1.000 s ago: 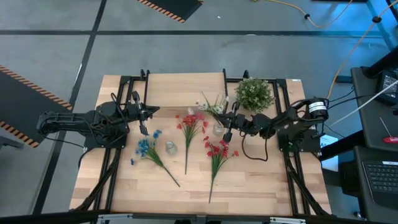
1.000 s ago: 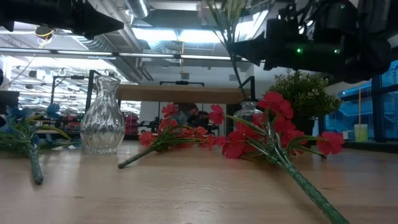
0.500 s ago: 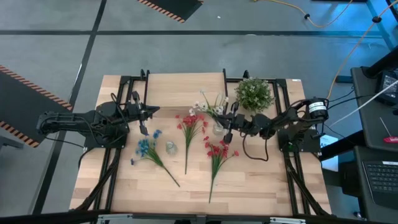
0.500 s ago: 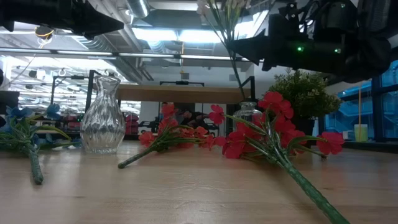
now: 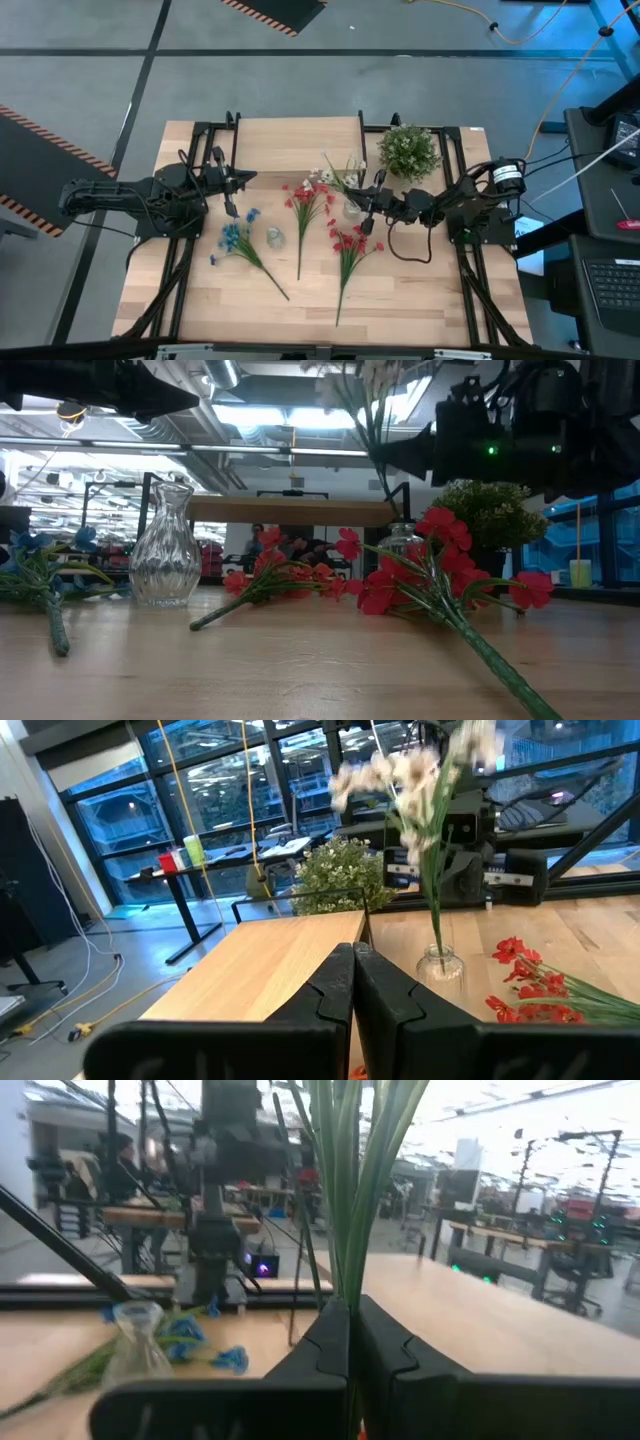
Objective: Pick and place flowers into a vace then onto a shelf
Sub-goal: Put the white flowers into the right transparent vase
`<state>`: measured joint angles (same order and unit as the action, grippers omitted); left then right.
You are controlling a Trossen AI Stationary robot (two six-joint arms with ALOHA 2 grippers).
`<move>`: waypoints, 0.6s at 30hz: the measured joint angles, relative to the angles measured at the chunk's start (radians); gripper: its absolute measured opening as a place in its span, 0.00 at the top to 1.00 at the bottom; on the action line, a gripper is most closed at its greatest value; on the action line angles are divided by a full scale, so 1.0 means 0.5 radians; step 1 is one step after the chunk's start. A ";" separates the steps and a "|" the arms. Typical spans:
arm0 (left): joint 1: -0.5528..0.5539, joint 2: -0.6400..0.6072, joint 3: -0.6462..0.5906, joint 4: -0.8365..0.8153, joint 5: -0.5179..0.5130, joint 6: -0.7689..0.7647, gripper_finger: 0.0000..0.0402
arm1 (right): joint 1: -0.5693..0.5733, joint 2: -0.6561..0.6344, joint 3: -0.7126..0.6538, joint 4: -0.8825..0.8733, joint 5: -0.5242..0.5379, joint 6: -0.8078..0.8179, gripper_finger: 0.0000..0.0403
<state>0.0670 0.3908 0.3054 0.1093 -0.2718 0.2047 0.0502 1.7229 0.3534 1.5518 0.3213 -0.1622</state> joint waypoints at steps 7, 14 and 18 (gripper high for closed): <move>0.000 0.001 0.000 0.001 0.000 0.000 0.99 | 0.000 0.130 0.023 0.044 0.070 0.002 1.00; 0.001 0.000 0.000 0.001 0.000 0.000 0.99 | 0.000 0.169 0.025 0.039 0.076 0.010 1.00; 0.001 0.000 0.000 0.001 0.000 0.000 0.99 | 0.000 0.169 0.025 0.038 0.076 0.007 1.00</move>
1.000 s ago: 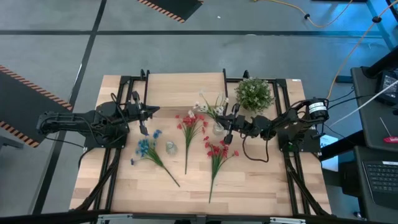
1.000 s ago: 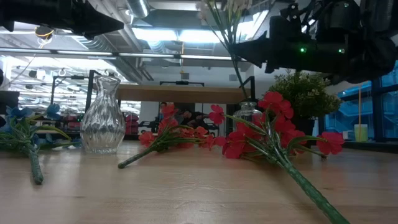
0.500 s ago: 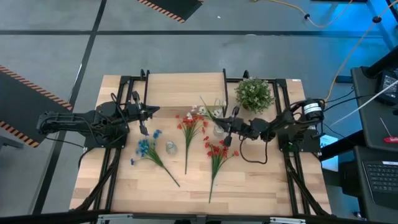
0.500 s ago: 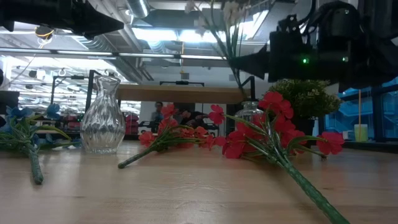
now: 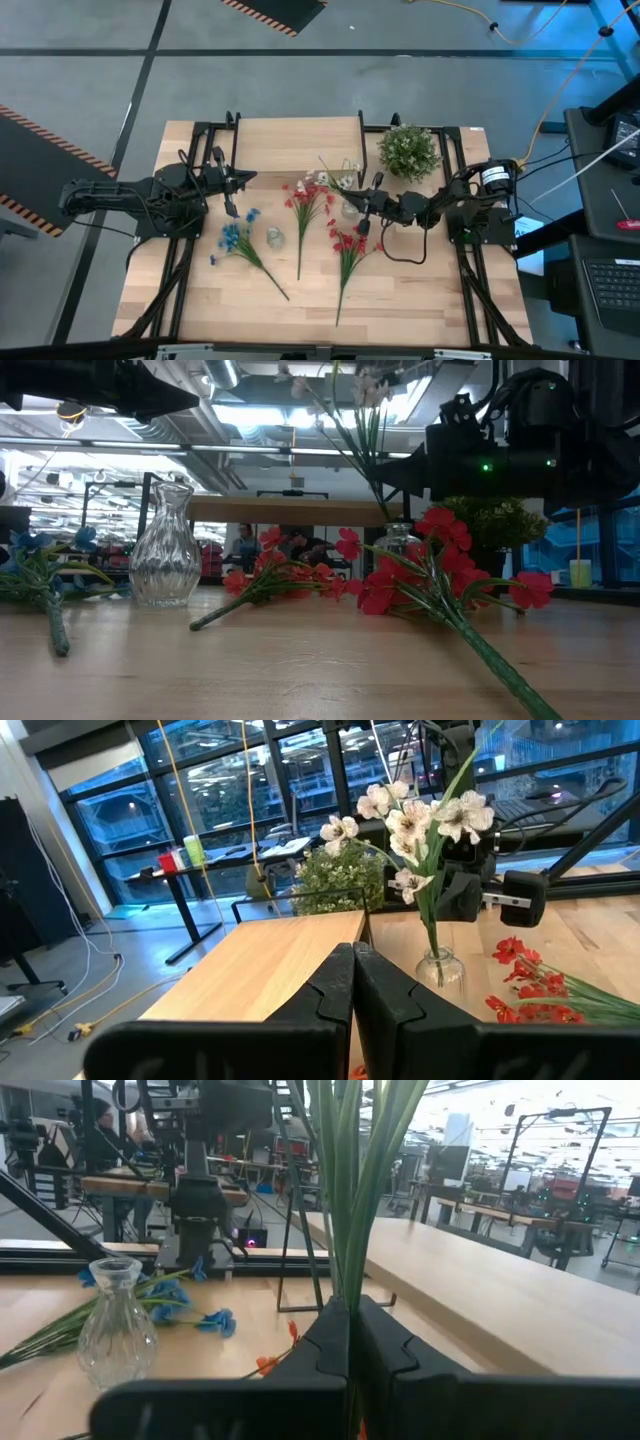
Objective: Pick and place flowers into a vace then onto a shelf
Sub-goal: Put the white flowers into the right transparent vase
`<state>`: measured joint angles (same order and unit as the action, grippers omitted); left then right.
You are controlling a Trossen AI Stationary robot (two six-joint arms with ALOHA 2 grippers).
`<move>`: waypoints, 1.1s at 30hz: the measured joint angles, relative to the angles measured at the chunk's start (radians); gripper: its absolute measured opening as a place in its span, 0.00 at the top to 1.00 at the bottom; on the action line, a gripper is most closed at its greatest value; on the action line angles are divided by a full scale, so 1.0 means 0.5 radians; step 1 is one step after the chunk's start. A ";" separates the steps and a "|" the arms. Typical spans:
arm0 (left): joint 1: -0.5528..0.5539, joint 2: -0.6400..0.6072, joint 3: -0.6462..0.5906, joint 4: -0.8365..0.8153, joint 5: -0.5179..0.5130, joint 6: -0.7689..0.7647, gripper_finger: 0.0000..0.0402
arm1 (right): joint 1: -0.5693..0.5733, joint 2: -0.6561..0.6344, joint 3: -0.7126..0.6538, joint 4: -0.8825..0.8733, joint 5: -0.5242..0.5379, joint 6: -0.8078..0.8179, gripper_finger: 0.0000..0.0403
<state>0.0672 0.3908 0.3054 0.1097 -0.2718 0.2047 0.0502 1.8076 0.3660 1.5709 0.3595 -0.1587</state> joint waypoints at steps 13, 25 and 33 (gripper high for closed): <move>0.000 0.001 0.000 -0.001 0.000 0.000 0.99 | -0.001 0.000 0.000 -0.018 -0.002 -0.053 0.87; 0.000 0.000 0.000 -0.001 0.000 0.000 0.99 | -0.001 -0.001 0.000 -0.049 0.132 -0.111 0.74; 0.000 0.001 0.000 -0.001 0.000 0.000 0.99 | 0.031 -0.001 0.000 -0.050 0.134 -0.106 0.68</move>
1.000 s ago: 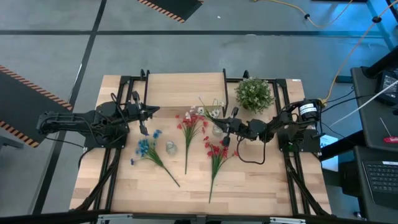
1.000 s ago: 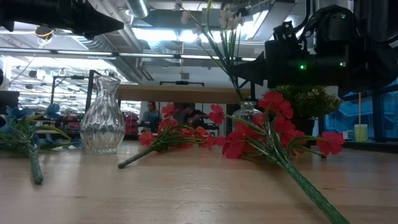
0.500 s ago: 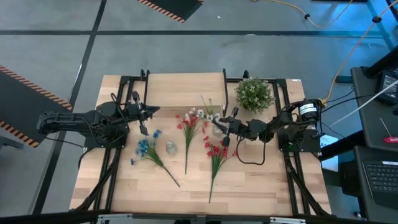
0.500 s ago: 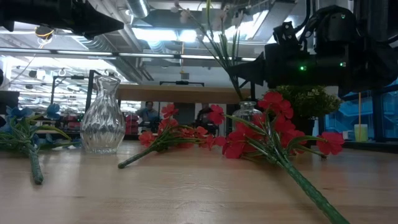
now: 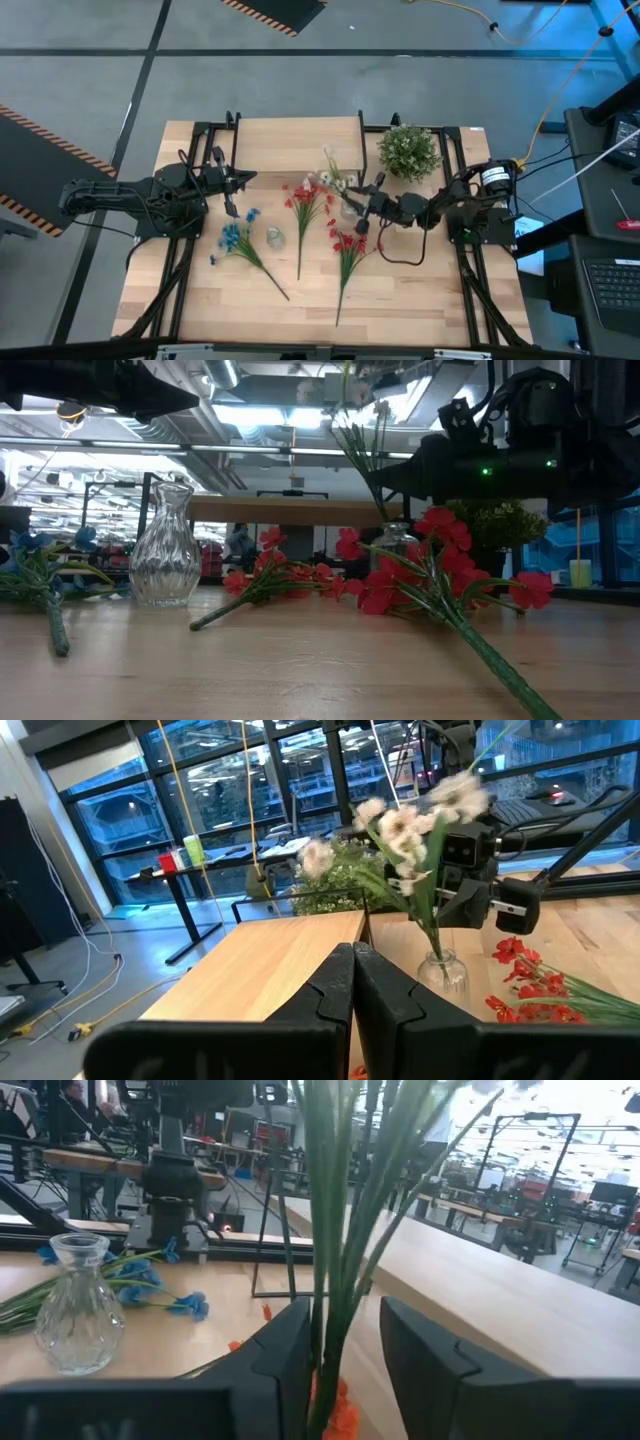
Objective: Pick and place flowers into a vace then onto a shelf
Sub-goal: Put the white flowers into the right transparent vase
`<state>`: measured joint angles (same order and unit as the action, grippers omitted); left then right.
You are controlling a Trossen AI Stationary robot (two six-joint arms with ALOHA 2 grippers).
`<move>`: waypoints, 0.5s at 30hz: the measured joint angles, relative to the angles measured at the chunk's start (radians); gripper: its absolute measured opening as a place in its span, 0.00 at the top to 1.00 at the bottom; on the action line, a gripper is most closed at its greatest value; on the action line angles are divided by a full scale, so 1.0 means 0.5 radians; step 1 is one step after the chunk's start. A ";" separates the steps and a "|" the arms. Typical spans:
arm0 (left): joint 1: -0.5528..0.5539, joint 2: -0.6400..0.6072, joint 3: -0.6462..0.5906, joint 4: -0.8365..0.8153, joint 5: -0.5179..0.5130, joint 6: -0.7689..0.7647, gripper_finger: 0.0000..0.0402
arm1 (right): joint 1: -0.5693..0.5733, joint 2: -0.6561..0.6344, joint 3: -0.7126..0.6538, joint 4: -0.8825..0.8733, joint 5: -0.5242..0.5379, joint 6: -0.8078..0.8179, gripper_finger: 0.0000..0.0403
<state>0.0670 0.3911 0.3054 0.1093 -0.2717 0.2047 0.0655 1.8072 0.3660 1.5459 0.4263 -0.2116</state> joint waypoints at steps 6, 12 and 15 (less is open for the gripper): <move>0.001 -0.001 0.000 0.000 0.001 0.000 0.99 | 0.025 0.000 0.000 -0.004 0.000 0.056 0.68; 0.001 0.000 0.000 0.000 0.000 0.000 0.99 | 0.042 -0.001 -0.015 -0.007 0.004 0.055 0.68; 0.000 0.000 0.000 -0.001 0.000 0.000 0.99 | 0.042 -0.005 -0.046 -0.007 0.004 0.081 0.68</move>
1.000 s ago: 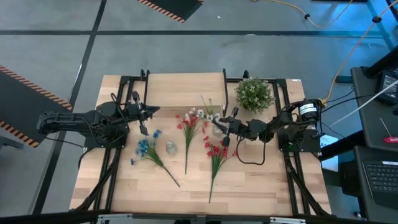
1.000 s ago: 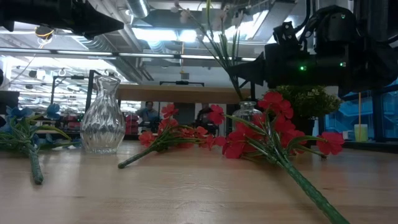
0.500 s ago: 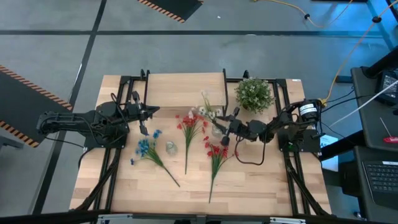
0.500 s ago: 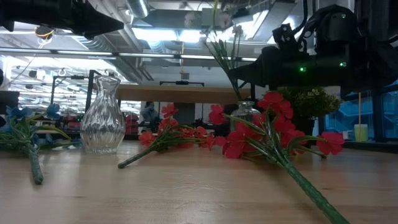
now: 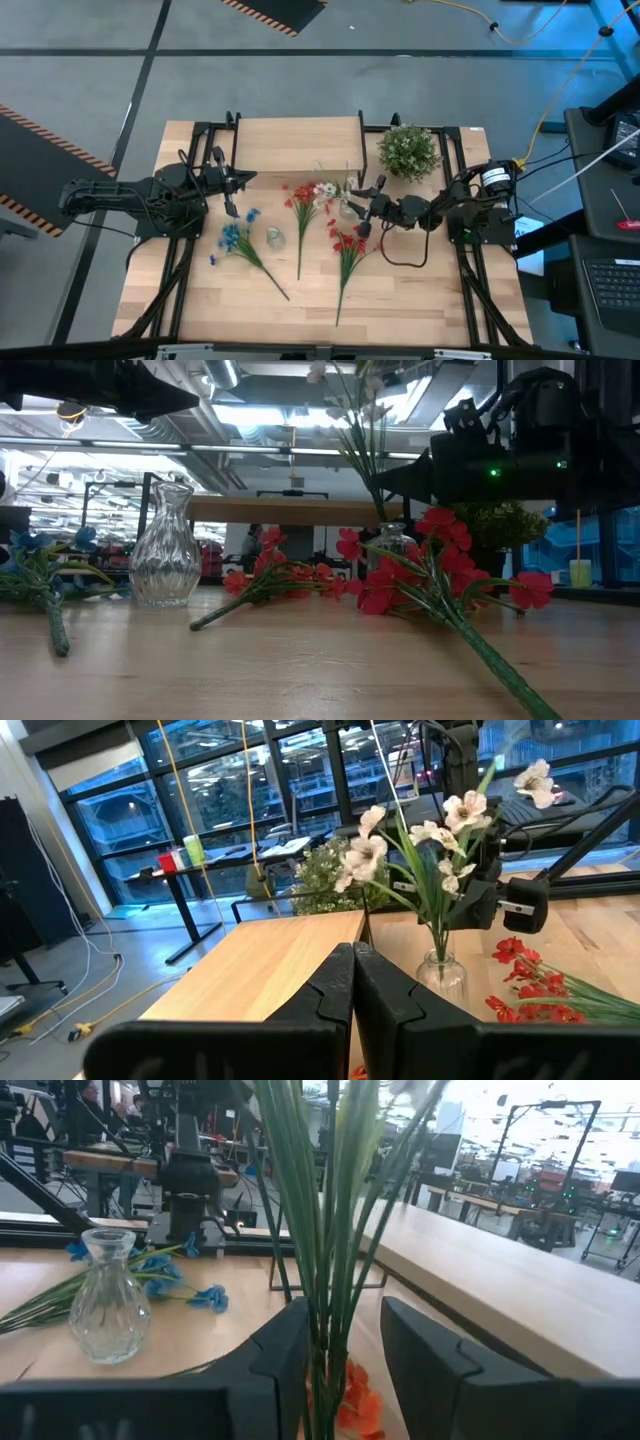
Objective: Pick and place flowers into a vace then onto a shelf
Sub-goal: Put the white flowers into the right transparent vase
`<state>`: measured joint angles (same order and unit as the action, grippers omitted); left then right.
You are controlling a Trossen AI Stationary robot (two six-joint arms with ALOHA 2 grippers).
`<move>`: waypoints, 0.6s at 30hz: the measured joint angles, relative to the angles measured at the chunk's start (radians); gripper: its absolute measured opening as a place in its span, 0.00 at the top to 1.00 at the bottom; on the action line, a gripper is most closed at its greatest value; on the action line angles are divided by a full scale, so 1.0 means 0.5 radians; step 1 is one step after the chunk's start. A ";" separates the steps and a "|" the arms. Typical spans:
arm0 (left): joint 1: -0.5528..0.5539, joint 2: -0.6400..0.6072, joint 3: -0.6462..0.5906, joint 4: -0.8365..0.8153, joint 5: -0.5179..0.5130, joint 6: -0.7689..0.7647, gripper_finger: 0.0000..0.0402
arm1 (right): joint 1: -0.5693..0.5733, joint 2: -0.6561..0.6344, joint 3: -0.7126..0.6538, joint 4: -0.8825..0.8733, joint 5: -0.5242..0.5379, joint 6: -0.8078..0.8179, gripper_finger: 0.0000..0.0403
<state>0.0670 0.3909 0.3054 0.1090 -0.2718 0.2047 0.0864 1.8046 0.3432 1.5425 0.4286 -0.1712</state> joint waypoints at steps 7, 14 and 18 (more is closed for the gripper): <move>0.000 0.000 0.000 0.000 0.001 0.000 0.99 | 0.000 -0.004 -0.038 0.053 0.000 0.019 0.67; 0.000 0.001 0.000 0.000 0.001 0.000 0.99 | 0.000 -0.004 -0.039 0.054 -0.002 0.014 0.60; 0.000 0.000 0.000 0.000 0.001 0.000 0.99 | 0.000 -0.004 -0.038 0.054 -0.002 0.009 0.54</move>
<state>0.0669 0.3909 0.3055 0.1089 -0.2714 0.2047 0.0864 1.8027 0.3241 1.5696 0.4274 -0.1665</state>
